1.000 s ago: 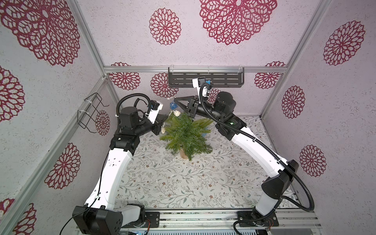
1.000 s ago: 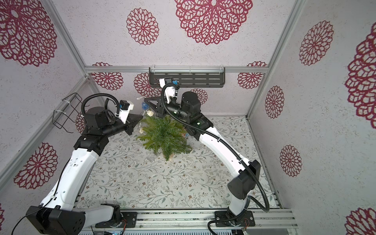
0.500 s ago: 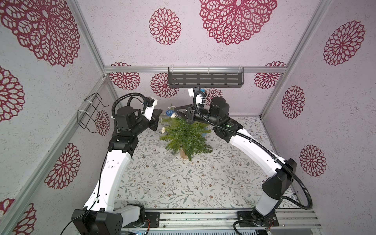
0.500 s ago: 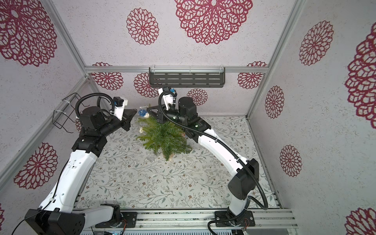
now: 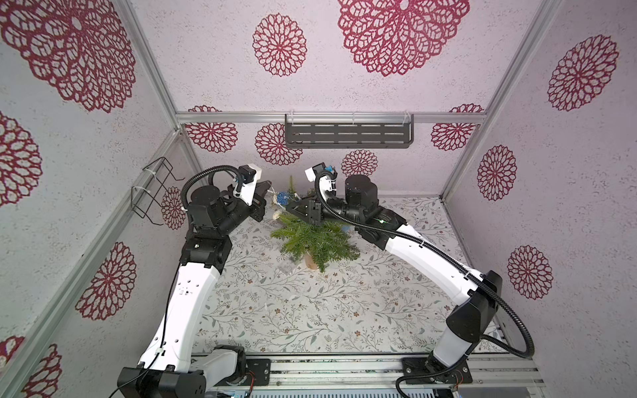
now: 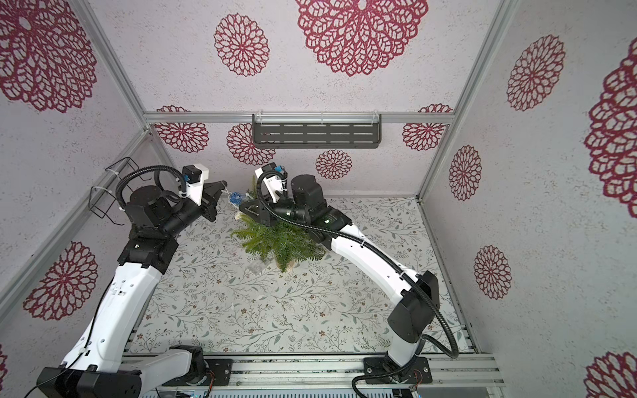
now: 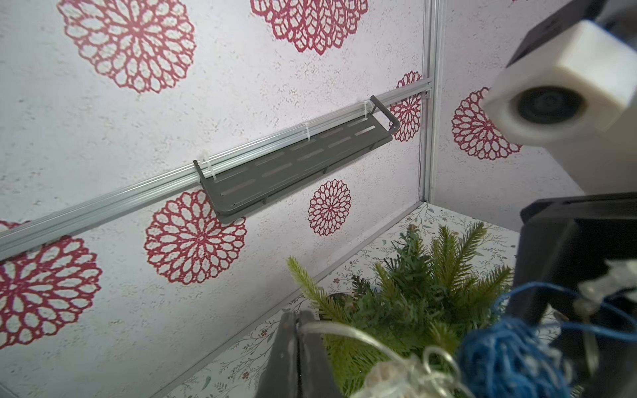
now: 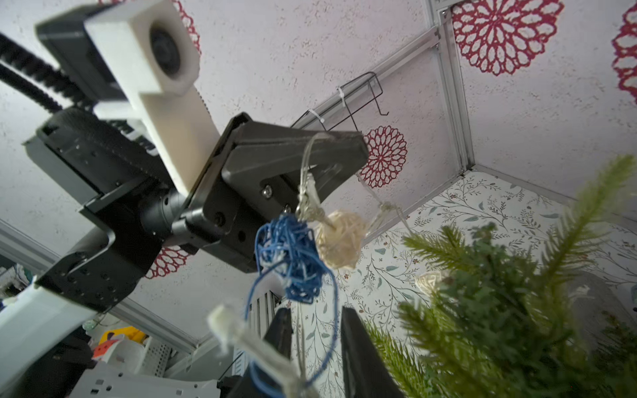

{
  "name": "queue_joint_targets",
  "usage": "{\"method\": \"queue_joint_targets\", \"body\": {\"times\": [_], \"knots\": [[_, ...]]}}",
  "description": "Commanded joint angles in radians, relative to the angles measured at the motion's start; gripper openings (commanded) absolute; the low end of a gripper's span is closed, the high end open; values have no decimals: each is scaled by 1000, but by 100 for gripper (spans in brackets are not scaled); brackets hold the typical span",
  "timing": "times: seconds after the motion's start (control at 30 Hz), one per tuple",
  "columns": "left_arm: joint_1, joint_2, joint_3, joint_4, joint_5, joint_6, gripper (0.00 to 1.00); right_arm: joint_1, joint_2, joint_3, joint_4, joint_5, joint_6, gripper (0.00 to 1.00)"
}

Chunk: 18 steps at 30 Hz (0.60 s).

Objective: Remove string lights from the small christmas tree
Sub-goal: Remove the light string from the Christmas tree.

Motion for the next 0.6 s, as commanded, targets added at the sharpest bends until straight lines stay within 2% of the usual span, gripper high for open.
{"method": "queue_joint_targets", "body": {"times": [0.0,0.17,0.37,0.57], "knots": [[9,-25,-19,56,-12,0,0,21,-67,4,-45,-7,-70,35],[16,-27,-24,54,-14,-1,0,46,-70,8,-94,1,-112,47],[28,-39,-34,76,-28,-7,0,65,-69,13,-153,9,-146,50],[54,-64,-53,84,-35,-14,0,81,-80,46,-296,61,-245,55]]}}
